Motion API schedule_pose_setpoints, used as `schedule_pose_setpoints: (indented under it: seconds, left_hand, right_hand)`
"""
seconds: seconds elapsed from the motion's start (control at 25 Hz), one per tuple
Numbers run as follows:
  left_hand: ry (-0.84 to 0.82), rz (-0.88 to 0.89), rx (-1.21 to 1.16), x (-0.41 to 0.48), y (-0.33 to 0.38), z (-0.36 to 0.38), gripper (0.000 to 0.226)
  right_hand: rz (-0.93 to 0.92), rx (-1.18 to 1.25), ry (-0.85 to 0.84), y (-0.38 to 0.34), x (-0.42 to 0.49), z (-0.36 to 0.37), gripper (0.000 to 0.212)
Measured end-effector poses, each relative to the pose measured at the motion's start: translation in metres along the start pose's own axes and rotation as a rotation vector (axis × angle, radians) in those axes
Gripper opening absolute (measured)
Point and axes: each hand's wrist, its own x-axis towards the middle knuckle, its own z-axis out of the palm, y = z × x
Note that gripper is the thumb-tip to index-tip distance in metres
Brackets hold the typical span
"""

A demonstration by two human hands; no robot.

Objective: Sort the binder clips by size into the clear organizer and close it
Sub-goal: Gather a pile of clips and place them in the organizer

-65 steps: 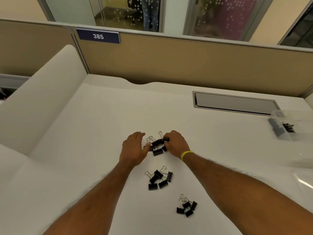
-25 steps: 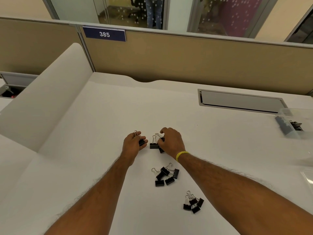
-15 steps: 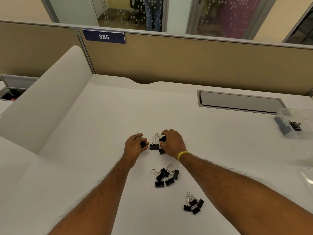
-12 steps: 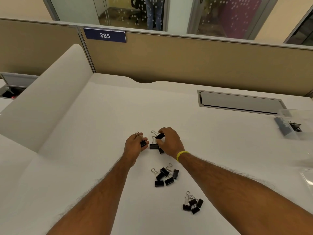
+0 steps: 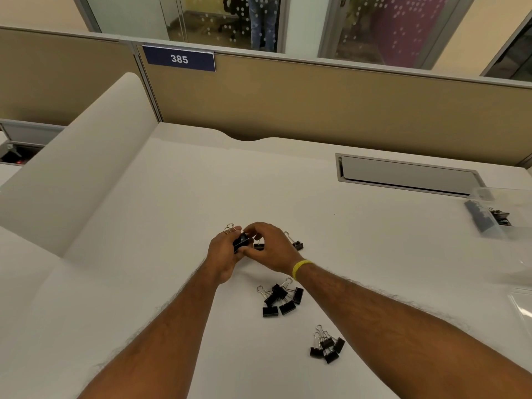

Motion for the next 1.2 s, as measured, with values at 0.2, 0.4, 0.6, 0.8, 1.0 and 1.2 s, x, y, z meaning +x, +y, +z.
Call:
schedule_pose_setpoints:
  seconds: [0.2,0.4,0.6,0.8,1.0,1.2]
  left_hand:
    - [0.096,0.03,-0.004,0.002,0.001,-0.01,0.018]
    - [0.14,0.029,0.009,0.002,0.001,-0.019,0.015]
    - [0.145,0.012,0.008,0.002,0.001,-0.021,0.013]
    - [0.132,-0.031,-0.008,0.002,-0.001,-0.021,0.02]
    - [0.073,-0.048,-0.046,0.001,-0.002,-0.015,0.026]
    - [-0.05,-0.075,0.002,-0.006,-0.003,-0.003,0.028]
  right_hand:
    - [0.161,-0.394,0.02,0.016,-0.002,-0.005,0.043]
    - [0.12,-0.667,-0.114,0.019,0.004,-0.002,0.033]
    - [0.07,-0.671,-0.152,0.017,0.011,-0.001,0.025]
    - [0.007,-0.503,-0.032,0.013,0.009,-0.005,0.022]
    - [-0.166,-0.27,0.01,0.003,0.004,-0.003,0.021]
    - [-0.167,-0.196,-0.029,-0.006,0.0,-0.005,0.026]
